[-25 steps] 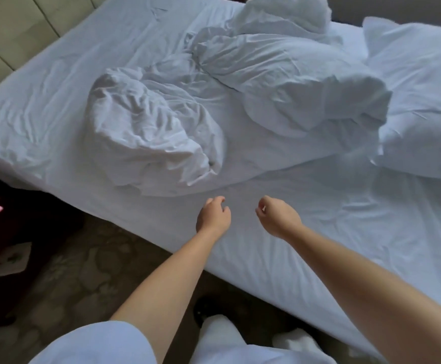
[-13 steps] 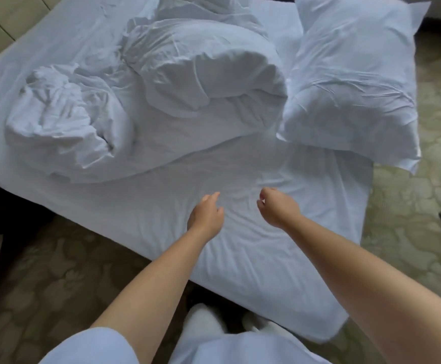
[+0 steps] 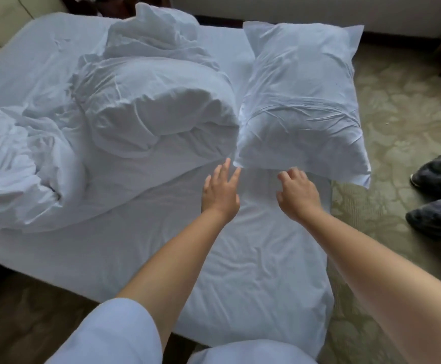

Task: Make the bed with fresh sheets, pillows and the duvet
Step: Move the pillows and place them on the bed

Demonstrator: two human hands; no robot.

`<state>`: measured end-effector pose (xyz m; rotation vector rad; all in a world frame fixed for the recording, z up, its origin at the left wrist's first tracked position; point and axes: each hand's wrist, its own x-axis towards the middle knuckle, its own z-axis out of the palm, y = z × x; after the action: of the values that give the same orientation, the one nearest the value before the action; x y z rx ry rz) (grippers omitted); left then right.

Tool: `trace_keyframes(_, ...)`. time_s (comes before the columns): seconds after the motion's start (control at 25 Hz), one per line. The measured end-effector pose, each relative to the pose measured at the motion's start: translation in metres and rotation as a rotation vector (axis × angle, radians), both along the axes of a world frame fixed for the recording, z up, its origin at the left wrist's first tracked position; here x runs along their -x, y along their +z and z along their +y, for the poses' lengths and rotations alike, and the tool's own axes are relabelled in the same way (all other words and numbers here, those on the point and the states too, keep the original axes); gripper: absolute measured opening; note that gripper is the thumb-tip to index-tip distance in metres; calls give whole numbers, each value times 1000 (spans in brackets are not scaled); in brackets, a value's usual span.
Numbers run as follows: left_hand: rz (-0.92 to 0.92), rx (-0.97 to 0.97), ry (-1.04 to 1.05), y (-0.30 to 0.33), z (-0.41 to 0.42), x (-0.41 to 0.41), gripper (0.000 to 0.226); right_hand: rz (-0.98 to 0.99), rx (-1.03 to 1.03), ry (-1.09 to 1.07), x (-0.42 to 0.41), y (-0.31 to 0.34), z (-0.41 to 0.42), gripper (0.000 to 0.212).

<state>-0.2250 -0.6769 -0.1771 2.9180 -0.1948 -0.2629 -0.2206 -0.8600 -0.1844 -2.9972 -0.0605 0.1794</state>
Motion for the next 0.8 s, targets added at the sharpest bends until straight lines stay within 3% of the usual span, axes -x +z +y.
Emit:
trace_keyframes(0.4,-44,-416,-336,-75,-74,-147,91,36,215,-46,-120,-89,-61,97)
trace_keyframes(0.68,-39,-462,-342,-146,-117,-212,102,-20,304,-32,-175,-162,-93,123)
trace_keyframes(0.8,-37,-534,-365,-170,-128,-222,102,-43,382,-21,-189,-198,-97,121)
